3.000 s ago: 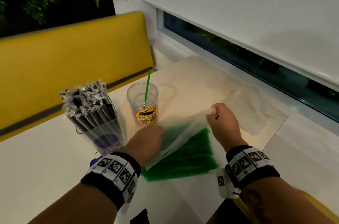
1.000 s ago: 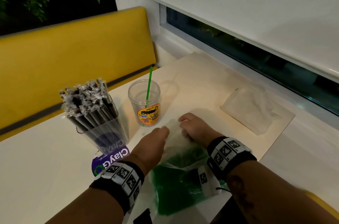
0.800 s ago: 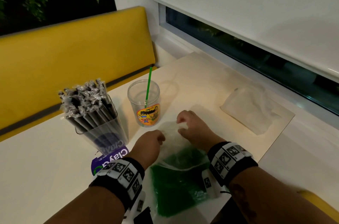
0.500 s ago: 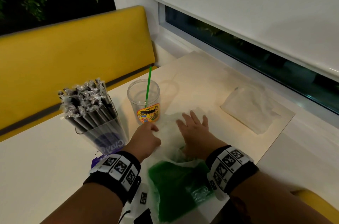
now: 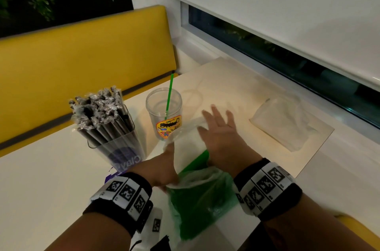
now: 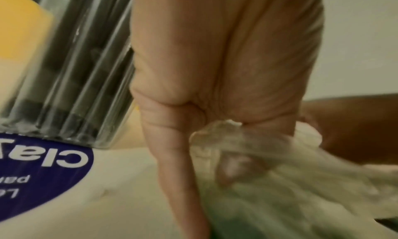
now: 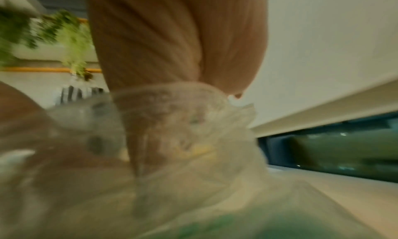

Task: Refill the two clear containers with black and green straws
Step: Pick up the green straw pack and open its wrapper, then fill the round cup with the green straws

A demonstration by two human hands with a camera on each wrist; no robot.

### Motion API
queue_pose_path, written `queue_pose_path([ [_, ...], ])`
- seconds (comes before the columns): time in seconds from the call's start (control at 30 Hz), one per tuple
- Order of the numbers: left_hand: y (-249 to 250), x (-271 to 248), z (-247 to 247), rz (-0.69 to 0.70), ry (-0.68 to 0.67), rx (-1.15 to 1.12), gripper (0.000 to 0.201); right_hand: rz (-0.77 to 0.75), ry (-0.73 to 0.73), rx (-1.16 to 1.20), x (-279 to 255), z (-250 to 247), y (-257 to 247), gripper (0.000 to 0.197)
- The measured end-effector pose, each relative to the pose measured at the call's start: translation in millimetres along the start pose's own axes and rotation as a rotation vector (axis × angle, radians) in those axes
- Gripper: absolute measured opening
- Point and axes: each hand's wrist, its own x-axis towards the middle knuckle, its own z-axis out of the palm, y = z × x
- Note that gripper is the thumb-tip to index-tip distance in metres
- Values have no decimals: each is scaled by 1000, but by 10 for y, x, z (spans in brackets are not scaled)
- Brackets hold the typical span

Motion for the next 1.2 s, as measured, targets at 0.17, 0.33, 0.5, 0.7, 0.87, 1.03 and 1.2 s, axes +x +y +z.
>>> queue_pose_path([
  [0.17, -28, 57, -92, 268, 222, 124, 89, -438, 152, 274, 135, 179, -298, 37],
  [0.33, -107, 122, -27, 270, 363, -12, 76, -142, -450, 172, 276, 255, -139, 62],
  [0.5, -125, 135, 174, 100, 468, -156, 56, -94, -676, 131, 354, 229, -115, 40],
  [0.7, -11, 116, 180, 84, 562, -298, 47, -104, -687, 181, 505, 76, 35, 32],
  [0.87, 84, 98, 167, 196, 299, -413, 96, -26, -698, -29, 453, 194, -184, 12],
  [1.03, 235, 11, 141, 304, 230, -423, 71, -33, -702, 249, 351, 250, -191, 39],
  [1.2, 171, 23, 13, 225, 304, -257, 86, -68, -669, 195, 344, 248, -241, 27],
])
